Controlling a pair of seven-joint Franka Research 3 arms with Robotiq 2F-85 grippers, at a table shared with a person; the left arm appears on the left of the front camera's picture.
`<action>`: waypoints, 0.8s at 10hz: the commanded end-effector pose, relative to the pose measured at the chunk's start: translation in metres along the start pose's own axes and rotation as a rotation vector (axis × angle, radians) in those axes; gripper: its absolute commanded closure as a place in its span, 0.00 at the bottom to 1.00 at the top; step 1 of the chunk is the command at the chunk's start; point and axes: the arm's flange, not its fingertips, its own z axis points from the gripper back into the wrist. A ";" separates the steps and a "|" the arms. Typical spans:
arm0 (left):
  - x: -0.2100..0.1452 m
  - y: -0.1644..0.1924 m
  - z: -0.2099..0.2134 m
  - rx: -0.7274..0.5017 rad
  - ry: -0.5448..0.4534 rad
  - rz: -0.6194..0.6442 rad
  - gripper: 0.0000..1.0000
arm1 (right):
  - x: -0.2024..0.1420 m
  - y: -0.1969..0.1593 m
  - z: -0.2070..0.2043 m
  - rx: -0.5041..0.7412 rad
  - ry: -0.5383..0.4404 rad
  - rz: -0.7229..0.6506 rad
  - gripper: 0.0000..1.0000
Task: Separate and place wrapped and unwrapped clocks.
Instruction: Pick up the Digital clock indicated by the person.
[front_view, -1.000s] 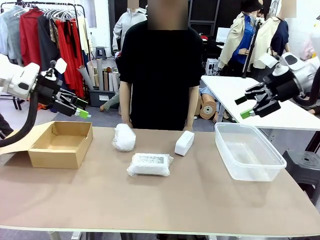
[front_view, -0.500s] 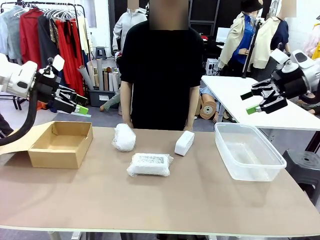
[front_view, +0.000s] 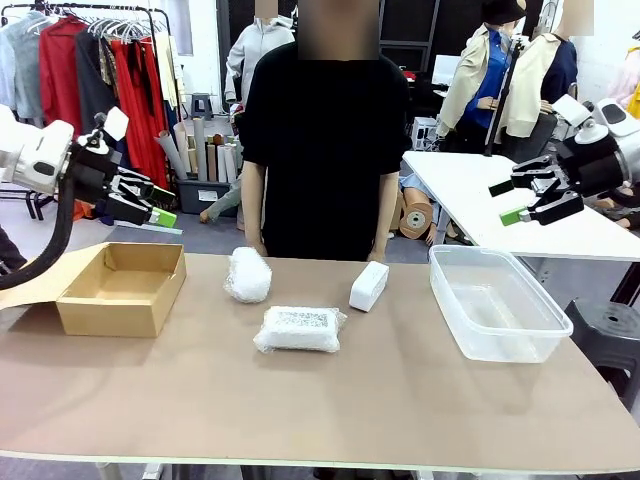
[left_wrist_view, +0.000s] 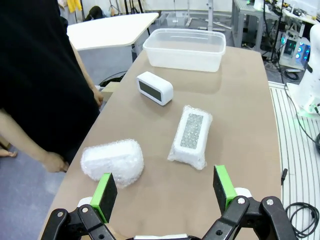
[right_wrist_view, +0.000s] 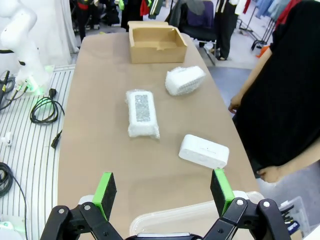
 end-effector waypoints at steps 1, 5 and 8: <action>-0.002 -0.001 0.004 -0.001 -0.041 -0.028 0.00 | 0.002 -0.003 0.003 -0.006 -0.039 0.037 0.00; -0.001 -0.001 0.007 -0.005 -0.055 -0.037 0.00 | 0.003 -0.003 0.006 -0.012 -0.045 0.044 0.00; 0.000 0.000 0.008 -0.007 -0.081 -0.041 0.00 | 0.004 -0.003 0.008 -0.015 -0.050 0.049 0.00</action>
